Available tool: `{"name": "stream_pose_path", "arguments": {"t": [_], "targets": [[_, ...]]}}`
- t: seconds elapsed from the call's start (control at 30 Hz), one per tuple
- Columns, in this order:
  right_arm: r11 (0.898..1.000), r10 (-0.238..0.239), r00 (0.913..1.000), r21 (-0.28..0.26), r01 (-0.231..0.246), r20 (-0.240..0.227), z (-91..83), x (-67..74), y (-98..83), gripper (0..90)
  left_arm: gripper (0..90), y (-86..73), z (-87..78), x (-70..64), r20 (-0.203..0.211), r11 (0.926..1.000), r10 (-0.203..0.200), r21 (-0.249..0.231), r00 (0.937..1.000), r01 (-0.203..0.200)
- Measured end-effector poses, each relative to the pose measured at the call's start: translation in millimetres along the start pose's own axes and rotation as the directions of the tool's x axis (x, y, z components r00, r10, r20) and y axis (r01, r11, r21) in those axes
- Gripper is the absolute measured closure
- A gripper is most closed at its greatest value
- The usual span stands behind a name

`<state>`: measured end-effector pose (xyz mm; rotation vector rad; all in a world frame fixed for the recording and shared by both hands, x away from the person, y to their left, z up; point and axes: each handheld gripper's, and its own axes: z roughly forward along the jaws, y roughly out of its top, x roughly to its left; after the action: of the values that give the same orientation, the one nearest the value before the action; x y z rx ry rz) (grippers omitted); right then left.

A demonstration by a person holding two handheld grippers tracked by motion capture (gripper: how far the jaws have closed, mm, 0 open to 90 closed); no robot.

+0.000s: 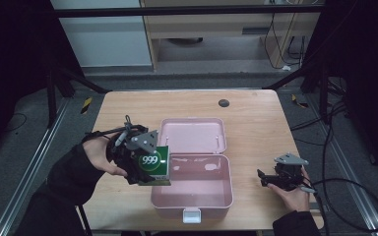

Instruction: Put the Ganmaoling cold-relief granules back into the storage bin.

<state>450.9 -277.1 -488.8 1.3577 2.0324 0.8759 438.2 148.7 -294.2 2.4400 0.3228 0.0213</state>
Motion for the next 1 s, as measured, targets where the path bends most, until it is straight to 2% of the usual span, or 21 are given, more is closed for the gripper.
{"name": "stream_pose_path", "arguments": {"t": [0.17, 0.27, 0.4, 0.63, 1.0], "targets": [[1.0, 0.003, 1.0, -0.002, -0.003, -0.002, 0.5, -0.2, -0.4, 4.9, 15.0, 5.8, 8.4, -1.0, 0.017, 1.0, -0.007, -0.006, 0.9998, 0.007], [1.0, 0.004, 1.0, 0.003, -0.004, -0.002, 0.6, 0.0, -0.5, 4.9, 14.9, 9.3, 11.6, -0.8, 0.021, 1.0, 0.005, 0.003, 0.9998, -0.005], [1.0, 0.001, 1.0, 0.003, -0.001, -0.005, 0.9, 0.2, -0.7, 4.8, 15.0, 12.2, 19.4, -1.7, 0.032, 0.9998, -0.016, -0.012, 0.9994, 0.016], [1.0, -0.003, 1.0, 0.003, 0.003, -0.005, 1.0, 0.1, -0.8, 4.9, 15.0, 16.1, 32.0, -1.2, 0.045, 0.9999, -0.014, 0.005, 0.9989, 0.013], [1.0, -0.008, 1.0, 0.007, 0.008, -0.004, 1.4, 0.4, -1.0, 4.8, 14.9, 13.0, 49.1, 0.8, 0.054, 0.9996, -0.014, 0.023, 0.9984, 0.013]]}}
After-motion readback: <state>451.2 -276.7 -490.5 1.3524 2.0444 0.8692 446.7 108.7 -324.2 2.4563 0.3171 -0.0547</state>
